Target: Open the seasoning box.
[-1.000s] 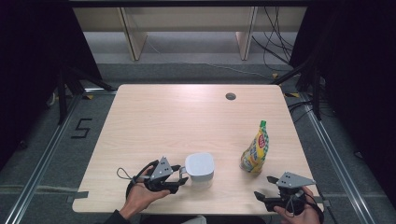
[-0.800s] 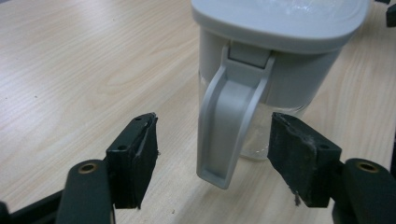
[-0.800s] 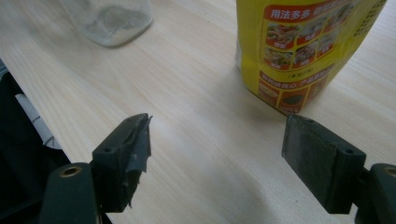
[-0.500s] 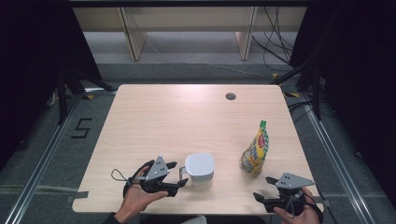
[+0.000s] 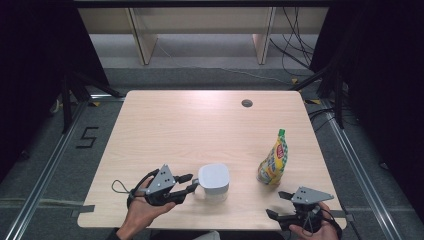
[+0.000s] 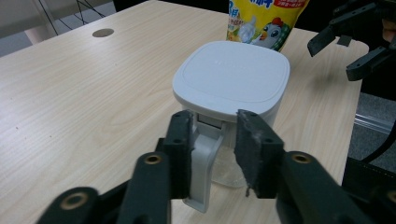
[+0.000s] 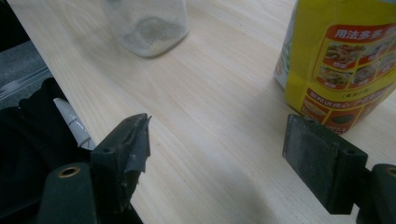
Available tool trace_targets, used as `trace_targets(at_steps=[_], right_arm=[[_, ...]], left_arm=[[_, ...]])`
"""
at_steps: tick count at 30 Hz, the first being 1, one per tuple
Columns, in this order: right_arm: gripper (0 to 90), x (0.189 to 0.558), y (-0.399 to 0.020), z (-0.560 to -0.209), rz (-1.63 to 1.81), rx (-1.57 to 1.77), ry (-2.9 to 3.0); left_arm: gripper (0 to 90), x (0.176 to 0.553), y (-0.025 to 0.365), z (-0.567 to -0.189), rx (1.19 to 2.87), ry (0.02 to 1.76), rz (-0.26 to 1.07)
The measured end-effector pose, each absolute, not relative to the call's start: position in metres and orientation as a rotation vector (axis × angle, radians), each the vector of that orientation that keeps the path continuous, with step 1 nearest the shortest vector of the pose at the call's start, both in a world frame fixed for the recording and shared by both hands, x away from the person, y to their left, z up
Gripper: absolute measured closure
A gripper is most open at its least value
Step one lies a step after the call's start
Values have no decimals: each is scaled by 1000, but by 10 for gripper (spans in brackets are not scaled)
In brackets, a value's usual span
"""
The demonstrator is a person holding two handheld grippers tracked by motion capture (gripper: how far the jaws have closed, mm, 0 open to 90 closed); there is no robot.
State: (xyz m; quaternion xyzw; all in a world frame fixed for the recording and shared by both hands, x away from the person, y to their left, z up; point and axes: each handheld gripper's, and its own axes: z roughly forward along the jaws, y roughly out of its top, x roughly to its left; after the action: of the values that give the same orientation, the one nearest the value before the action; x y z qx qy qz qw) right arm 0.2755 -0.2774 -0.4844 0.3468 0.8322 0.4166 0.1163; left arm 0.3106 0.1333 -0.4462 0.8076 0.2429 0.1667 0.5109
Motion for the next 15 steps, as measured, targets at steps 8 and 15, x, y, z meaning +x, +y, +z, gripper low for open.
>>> trace_targets(at_steps=[8, 15], right_arm=[[208, 278, -271, -485, 1246, 937, 2448], [276, 277, -266, -484, 1235, 945, 2439]], left_arm=[[888, 316, 132, -439, 1904, 606, 402], [890, 319, 129, -434, 1900, 590, 398]])
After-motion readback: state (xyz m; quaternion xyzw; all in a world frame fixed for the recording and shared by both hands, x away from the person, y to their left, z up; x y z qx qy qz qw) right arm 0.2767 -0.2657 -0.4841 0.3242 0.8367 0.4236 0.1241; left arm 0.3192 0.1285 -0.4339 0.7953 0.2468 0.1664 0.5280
